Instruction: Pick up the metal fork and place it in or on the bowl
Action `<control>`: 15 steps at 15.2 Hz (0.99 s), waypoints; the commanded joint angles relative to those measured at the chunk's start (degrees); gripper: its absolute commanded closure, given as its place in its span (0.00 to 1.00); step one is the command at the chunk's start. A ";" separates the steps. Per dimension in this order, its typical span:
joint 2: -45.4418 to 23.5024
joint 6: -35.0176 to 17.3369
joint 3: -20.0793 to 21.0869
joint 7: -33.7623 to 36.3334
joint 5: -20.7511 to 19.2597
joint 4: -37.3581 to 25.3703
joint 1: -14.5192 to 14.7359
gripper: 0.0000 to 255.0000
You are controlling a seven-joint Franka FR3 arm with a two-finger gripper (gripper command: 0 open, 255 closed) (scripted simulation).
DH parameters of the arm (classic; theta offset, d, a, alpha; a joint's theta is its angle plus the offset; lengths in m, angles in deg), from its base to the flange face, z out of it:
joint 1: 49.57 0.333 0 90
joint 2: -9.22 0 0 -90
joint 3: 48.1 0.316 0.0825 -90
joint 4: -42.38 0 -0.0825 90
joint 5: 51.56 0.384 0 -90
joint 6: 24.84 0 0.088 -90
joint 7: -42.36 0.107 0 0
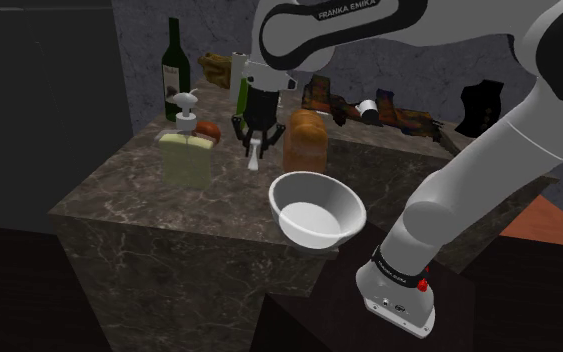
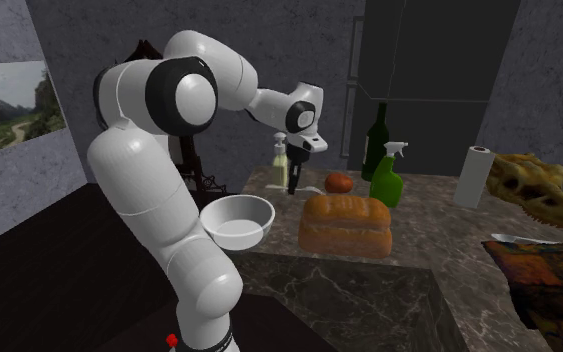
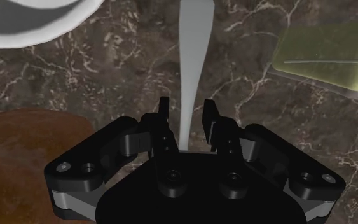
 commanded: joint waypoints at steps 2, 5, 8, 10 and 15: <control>0.64 2.48 -0.23 0.23 -0.12 -1.84 -0.07 1.00; 1.20 4.84 -0.44 0.45 -0.23 -3.66 -0.13 1.00; 1.63 7.17 -0.65 0.69 -0.34 -5.57 -0.19 1.00; 1.85 8.72 -0.78 0.86 -0.42 -6.91 -0.24 1.00; 2.18 12.55 -1.09 1.30 -0.64 -10.44 -0.35 1.00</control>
